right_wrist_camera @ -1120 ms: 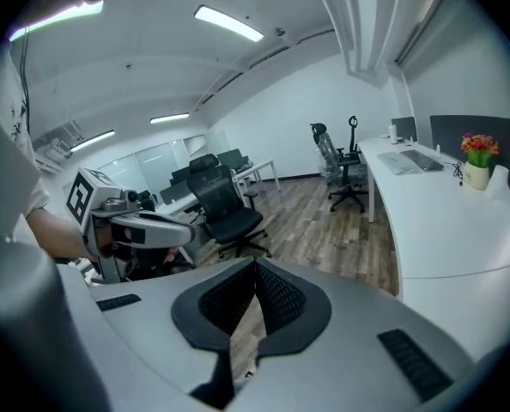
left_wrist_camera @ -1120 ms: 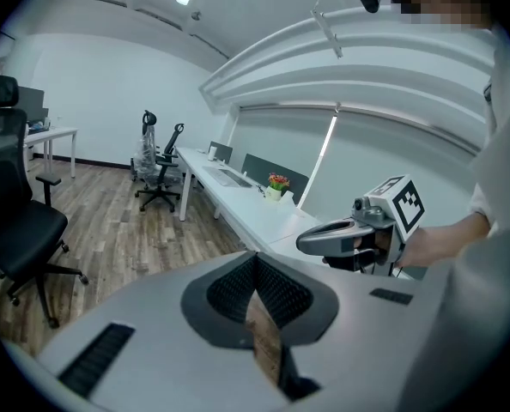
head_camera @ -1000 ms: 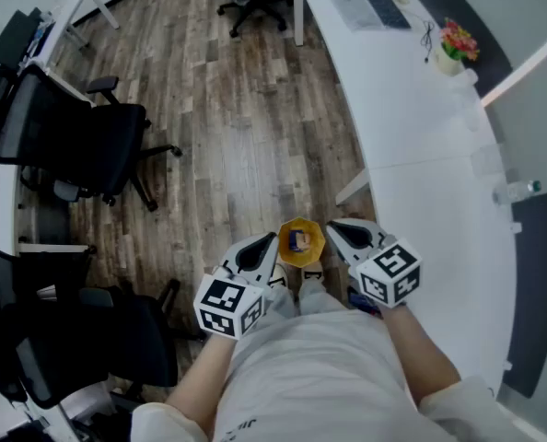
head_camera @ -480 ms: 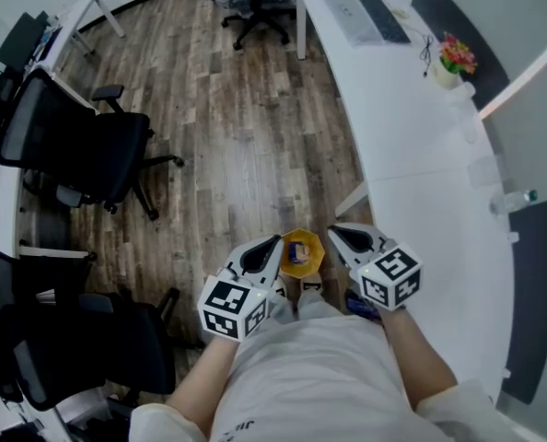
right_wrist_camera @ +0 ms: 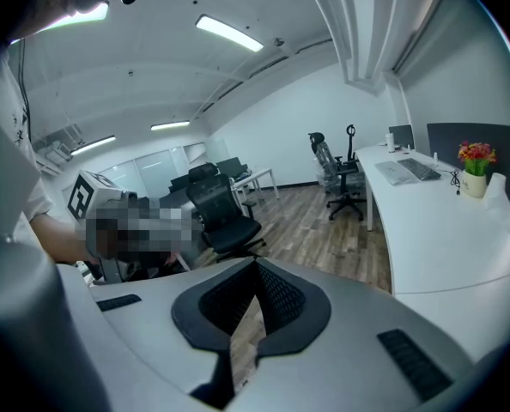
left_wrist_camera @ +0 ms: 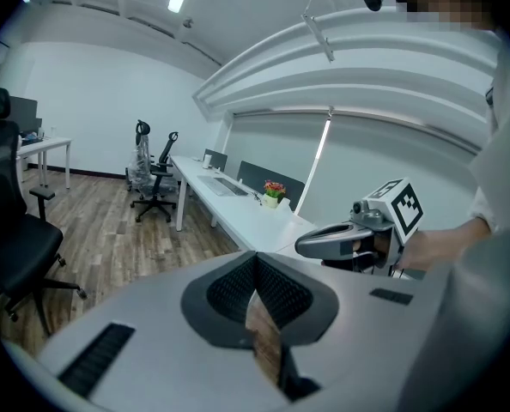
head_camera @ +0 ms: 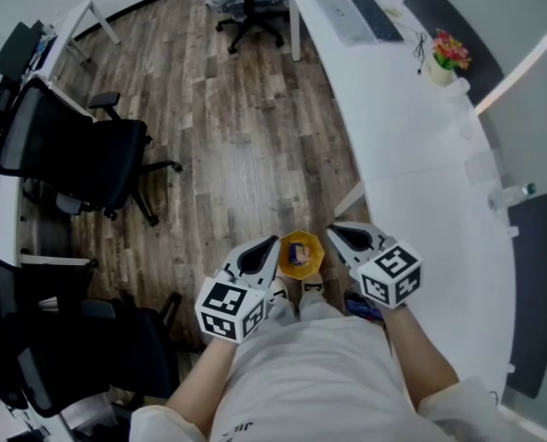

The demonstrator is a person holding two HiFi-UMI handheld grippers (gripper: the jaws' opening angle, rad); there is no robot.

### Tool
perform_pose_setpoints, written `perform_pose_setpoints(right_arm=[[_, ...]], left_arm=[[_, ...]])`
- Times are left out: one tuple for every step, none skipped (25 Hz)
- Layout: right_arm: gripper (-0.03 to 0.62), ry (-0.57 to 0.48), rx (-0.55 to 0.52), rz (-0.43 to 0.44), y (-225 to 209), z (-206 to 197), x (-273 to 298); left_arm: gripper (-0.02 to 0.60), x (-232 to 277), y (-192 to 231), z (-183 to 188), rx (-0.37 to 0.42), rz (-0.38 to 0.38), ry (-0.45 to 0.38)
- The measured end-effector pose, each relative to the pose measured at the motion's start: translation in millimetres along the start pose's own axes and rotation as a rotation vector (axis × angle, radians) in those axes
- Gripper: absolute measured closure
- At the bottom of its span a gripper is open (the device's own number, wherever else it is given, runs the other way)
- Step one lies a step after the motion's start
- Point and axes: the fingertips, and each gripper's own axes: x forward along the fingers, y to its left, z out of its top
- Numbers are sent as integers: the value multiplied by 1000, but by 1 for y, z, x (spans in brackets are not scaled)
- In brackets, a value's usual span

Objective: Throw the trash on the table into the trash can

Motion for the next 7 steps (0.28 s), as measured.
perform_pose_setpoints(right_arm=[[563,1,1,1,0,0,0],[563,2,1,1,0,-1,0],[563,3,1,2,0,-1,0],[563,3,2,3,0,-1,0],[563,3,2,3,0,-2,0],[563,3,2,4,0,-2,1],[563,3,1,4,-1,-3,1]], left_arm=[[580,1,-1,0,1,-2,0],[580,1,-2,1,2,-3,0],[580,1,-2,1,2,-4,0],[580,2,-3,1,3,-4,-2],[580,2,-3,2,4,-2,-4],[580,2,-3,2,4,0,-7],[580,2,-3,3,5,2,-11]])
